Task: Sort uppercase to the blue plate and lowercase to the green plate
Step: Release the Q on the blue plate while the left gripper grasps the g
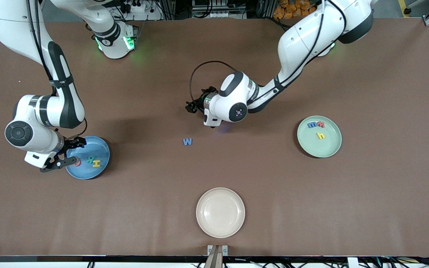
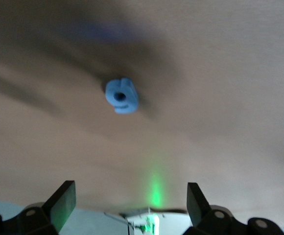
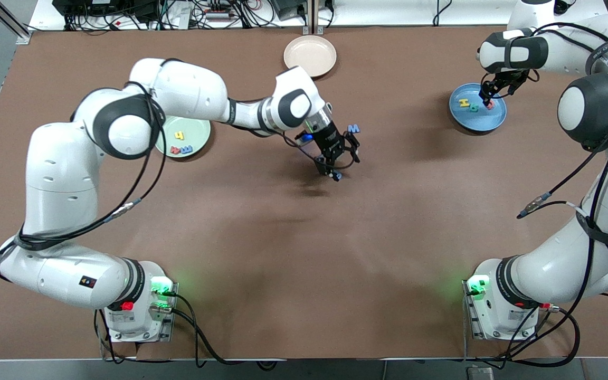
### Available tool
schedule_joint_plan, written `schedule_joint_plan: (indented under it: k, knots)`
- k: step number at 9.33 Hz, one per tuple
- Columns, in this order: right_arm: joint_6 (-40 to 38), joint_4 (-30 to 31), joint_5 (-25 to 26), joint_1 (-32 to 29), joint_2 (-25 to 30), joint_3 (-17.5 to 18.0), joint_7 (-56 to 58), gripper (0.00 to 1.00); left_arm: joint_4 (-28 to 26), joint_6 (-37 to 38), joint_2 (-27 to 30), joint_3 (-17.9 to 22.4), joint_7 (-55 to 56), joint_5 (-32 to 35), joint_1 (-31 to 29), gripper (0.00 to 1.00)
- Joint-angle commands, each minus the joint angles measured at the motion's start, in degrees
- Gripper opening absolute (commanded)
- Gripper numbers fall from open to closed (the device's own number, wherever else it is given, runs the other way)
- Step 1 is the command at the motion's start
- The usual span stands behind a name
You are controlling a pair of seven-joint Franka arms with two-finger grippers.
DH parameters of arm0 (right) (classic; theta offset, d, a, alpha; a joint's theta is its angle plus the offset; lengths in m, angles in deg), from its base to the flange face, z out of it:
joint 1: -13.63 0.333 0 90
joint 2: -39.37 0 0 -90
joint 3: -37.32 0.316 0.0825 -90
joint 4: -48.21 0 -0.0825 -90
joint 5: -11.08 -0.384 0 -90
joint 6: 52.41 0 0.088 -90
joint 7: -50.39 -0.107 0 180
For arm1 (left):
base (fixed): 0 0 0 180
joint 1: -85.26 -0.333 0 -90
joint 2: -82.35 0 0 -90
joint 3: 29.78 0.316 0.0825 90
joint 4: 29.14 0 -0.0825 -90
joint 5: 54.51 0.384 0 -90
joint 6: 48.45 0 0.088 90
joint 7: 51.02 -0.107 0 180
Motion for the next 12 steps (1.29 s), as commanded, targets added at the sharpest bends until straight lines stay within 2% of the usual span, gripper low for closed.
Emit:
schedule_joint_plan:
  k: [1,2,4,5,6,7,9,12]
  knots:
    - [1.6,-0.5,0.1,-0.6,-1.4,0.8,0.2,1.00,1.2,-0.2,-0.4,2.2,-2.8,2.4,1.6,1.00]
    - [1.5,-0.7,0.1,-0.3,-1.3,0.9,0.4,1.00,1.1,-0.1,-0.4,2.1,-2.6,6.4,1.6,1.00]
    - [1.4,-0.9,0.0,0.2,-1.4,0.9,0.5,1.00,1.1,0.2,-0.5,2.2,-2.8,9.4,1.5,1.00]
    - [1.3,-0.9,0.0,0.3,-1.4,0.9,0.7,1.00,1.2,0.2,-1.0,2.2,-2.5,9.9,1.6,0.95]
    - [1.5,-0.9,0.0,0.1,-1.4,0.9,1.7,1.00,1.2,0.2,-1.1,2.3,-2.5,10.0,1.7,0.85]
    - [1.5,-0.9,0.0,0.1,-1.4,0.9,1.8,1.00,1.2,0.2,-1.2,2.6,-2.4,10.3,1.8,0.85]
    - [1.4,-0.9,0.0,0.3,-1.4,0.9,1.8,1.00,1.6,0.2,-1.5,6.0,-1.8,10.2,4.5,0.82]
    - [1.5,-1.0,0.0,0.3,-1.5,1.3,1.8,1.00,1.7,0.2,-1.6,6.2,-1.6,10.3,4.7,0.68]
